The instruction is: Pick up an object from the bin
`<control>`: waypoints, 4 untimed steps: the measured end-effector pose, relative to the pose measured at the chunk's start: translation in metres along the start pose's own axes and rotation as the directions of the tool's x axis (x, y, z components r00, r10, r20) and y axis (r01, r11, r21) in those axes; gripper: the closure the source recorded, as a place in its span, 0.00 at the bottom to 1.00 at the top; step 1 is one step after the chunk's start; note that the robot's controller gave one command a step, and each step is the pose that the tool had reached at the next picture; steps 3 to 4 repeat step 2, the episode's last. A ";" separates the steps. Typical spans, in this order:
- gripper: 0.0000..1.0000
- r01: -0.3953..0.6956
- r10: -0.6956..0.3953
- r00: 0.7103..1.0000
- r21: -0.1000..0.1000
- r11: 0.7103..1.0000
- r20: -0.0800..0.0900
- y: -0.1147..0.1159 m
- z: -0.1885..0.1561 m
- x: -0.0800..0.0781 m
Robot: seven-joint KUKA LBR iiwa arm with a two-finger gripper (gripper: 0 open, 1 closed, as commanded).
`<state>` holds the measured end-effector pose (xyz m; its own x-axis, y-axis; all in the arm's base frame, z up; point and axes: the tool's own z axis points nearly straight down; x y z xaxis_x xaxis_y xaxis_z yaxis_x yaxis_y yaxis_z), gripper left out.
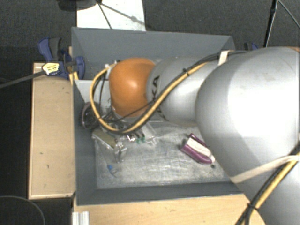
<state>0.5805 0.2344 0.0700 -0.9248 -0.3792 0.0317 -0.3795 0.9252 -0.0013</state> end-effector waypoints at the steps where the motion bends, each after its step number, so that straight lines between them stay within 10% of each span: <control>1: 1.00 -0.001 0.001 1.000 0.001 1.000 0.003 -0.001 -0.001 -0.001; 2: 1.00 -0.005 0.005 0.999 0.001 1.000 0.036 -0.002 -0.057 0.000; 4: 1.00 -0.005 0.005 0.999 0.001 1.000 0.036 -0.002 -0.057 0.000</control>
Offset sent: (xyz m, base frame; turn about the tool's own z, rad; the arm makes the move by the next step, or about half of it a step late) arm 0.0000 0.0000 0.0000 0.0000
